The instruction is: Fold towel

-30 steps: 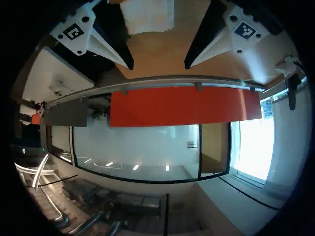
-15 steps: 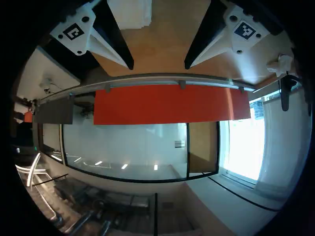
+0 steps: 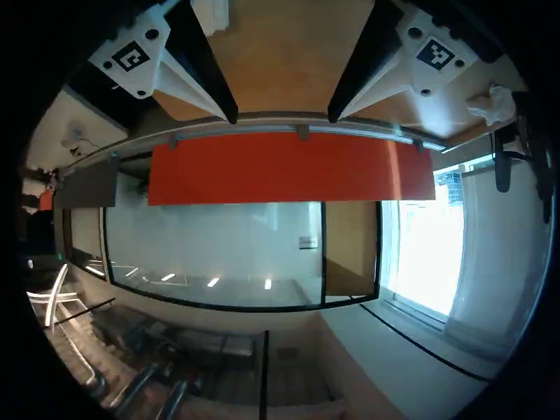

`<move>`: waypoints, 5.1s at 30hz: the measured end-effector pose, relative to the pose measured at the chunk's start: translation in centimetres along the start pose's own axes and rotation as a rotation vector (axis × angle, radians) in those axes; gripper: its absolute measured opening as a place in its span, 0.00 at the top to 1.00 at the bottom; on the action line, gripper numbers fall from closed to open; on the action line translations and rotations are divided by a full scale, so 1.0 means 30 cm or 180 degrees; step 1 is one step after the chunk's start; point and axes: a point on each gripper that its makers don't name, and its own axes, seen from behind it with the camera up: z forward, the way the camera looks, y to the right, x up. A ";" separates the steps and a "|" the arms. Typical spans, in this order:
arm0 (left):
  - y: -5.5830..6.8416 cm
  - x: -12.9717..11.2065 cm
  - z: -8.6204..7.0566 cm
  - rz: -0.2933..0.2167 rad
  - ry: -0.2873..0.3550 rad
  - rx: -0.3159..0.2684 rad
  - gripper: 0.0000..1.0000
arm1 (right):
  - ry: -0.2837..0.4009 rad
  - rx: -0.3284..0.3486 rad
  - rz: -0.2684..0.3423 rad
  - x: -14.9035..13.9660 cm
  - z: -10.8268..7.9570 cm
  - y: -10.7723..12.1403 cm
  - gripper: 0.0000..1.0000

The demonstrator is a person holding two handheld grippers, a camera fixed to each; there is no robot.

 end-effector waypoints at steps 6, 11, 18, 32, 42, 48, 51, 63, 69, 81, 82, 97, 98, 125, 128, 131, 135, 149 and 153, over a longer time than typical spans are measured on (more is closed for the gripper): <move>0.006 0.029 0.019 -0.0019 0.0084 -0.0041 0.07 | 0.0026 0.0000 0.0019 0.003 0.016 -0.077 0.00; 0.000 0.047 0.024 -0.0060 0.0147 -0.0008 0.07 | -0.0001 0.0015 0.0006 -0.001 0.021 -0.111 0.00; -0.010 0.052 0.022 -0.0111 0.0239 0.0029 0.07 | 0.0006 -0.0005 -0.0019 0.011 0.022 -0.138 0.00; -0.022 -0.031 0.052 -0.0055 0.0385 -0.0030 0.07 | -0.0021 -0.0048 -0.0053 -0.026 0.020 -0.209 0.00; -0.021 -0.201 0.090 0.0101 0.0452 -0.0055 0.07 | -0.0023 -0.0074 -0.0011 -0.096 0.011 -0.245 0.00; -0.013 -0.300 0.099 0.0065 0.0504 -0.0054 0.07 | 0.0009 -0.0085 -0.0002 -0.126 0.015 -0.262 0.00; -0.007 -0.346 0.099 0.0031 0.0517 -0.0033 0.07 | 0.0019 -0.0079 -0.0003 -0.145 0.013 -0.268 0.00; 0.000 -0.491 0.099 0.0006 0.0579 0.0106 0.07 | 0.0004 -0.0105 -0.0073 -0.218 -0.013 -0.233 0.00; 0.004 -0.526 0.100 0.0035 0.0619 0.0129 0.07 | 0.0026 -0.0085 -0.0047 -0.211 -0.015 -0.225 0.00; -0.034 -0.567 0.109 0.0012 0.0601 0.0202 0.07 | -0.0008 -0.0078 -0.0029 -0.235 -0.005 -0.230 0.00; -0.036 -0.567 0.111 0.0007 0.0594 0.0202 0.07 | -0.0012 -0.0079 -0.0020 -0.239 -0.004 -0.231 0.00; -0.035 -0.578 0.123 0.0002 0.0532 0.0206 0.07 | -0.0030 -0.0078 -0.0019 -0.252 0.003 -0.240 0.00; -0.035 -0.579 0.123 0.0003 0.0532 0.0205 0.07 | -0.0030 -0.0077 -0.0018 -0.253 0.003 -0.240 0.00; -0.035 -0.580 0.124 0.0008 0.0522 0.0207 0.07 | 0.0290 -0.0191 -0.0340 -0.233 0.052 -0.114 0.00; -0.035 -0.580 0.124 0.0008 0.0522 0.0207 0.07 | 0.0300 -0.0115 -0.0361 -0.287 0.049 -0.120 0.00; -0.034 -0.580 0.124 0.0006 0.0522 0.0207 0.07 | 0.0303 -0.0074 -0.0296 -0.349 0.050 -0.118 0.00; -0.034 -0.581 0.124 0.0005 0.0523 0.0207 0.07 | 0.0312 -0.0061 -0.0170 -0.432 0.049 -0.107 0.00; -0.033 -0.580 0.124 0.0005 0.0522 0.0207 0.07 | 0.0230 -0.0135 0.0232 -0.645 0.044 -0.050 0.00; -0.033 -0.579 0.124 0.0007 0.0522 0.0207 0.07 | 0.0210 -0.0130 0.0254 -0.676 0.044 -0.042 0.01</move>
